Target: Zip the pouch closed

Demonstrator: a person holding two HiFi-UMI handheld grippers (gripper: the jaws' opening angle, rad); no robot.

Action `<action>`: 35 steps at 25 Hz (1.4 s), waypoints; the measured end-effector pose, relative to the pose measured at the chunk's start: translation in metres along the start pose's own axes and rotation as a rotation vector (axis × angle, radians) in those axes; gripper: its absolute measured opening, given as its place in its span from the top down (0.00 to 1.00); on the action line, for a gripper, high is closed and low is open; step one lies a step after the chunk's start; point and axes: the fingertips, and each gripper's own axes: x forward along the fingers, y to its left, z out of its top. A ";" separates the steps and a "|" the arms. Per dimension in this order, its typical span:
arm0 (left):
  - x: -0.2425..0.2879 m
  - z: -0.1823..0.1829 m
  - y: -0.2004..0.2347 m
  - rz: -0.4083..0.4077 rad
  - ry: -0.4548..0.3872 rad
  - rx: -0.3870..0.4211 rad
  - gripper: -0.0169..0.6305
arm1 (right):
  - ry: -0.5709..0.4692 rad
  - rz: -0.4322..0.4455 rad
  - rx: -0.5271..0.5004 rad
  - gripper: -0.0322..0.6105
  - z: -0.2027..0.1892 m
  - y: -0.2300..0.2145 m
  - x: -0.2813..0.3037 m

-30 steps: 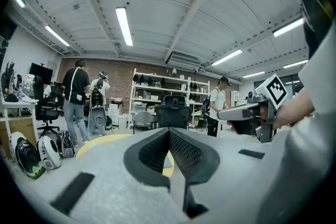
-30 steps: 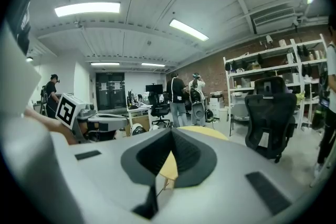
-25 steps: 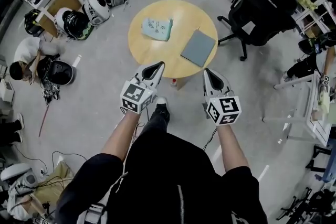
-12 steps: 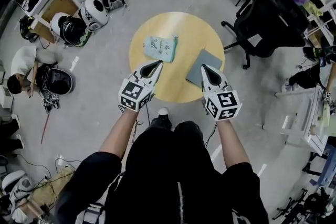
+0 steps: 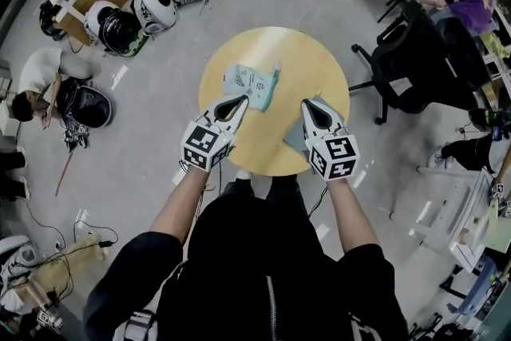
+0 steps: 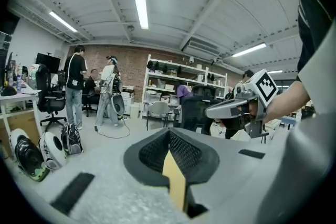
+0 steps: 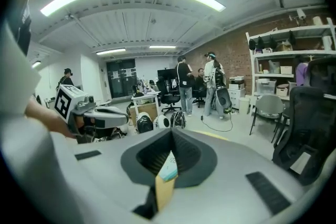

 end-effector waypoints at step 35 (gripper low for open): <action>0.268 -0.189 0.113 0.376 0.643 -0.566 0.66 | 0.194 0.079 0.140 0.95 -0.083 -0.209 0.057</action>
